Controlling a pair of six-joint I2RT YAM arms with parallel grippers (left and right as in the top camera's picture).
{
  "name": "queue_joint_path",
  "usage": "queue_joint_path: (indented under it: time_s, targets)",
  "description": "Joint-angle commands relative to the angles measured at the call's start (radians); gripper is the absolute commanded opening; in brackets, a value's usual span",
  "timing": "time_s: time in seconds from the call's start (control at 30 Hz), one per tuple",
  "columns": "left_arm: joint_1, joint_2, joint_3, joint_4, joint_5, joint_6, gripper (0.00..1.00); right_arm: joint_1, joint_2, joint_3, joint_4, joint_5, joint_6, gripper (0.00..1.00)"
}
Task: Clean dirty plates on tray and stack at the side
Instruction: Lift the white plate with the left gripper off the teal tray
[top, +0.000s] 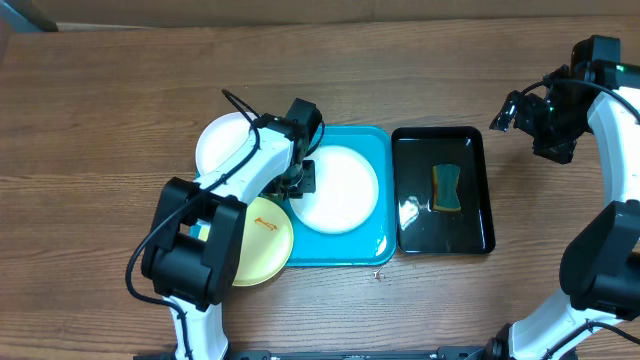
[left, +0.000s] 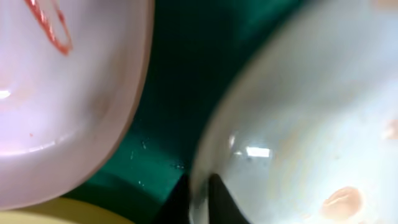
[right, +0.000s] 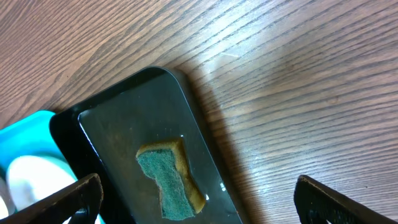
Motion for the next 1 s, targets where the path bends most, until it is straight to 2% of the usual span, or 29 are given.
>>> queue_joint_path:
  time_s: [0.0,0.17,0.43,0.63,0.77,0.97]
  targets:
    - [0.005,0.013,-0.003,0.002,-0.007,-0.003,0.04,-0.002,-0.016,0.008,0.003,0.000,0.000,1.00]
    - [0.006,0.012,0.129,-0.085,-0.008,0.011,0.04,-0.002,-0.016,0.008,0.003,0.000,0.000,1.00]
    - [0.008,0.012,0.517,-0.294,-0.008,0.034,0.04,-0.002,-0.016,0.008,0.003,0.000,0.000,1.00]
    - [-0.046,0.012,0.662,-0.328,-0.041,0.033,0.04,-0.002,-0.016,0.008,0.003,0.000,0.000,1.00]
    - [-0.118,0.012,0.670,-0.312,-0.156,0.027,0.04,-0.002,-0.016,0.008,0.003,0.000,0.000,1.00]
    - [-0.295,0.012,0.669,-0.278,-0.441,0.013,0.04,-0.002,-0.016,0.008,0.003,0.000,0.000,1.00]
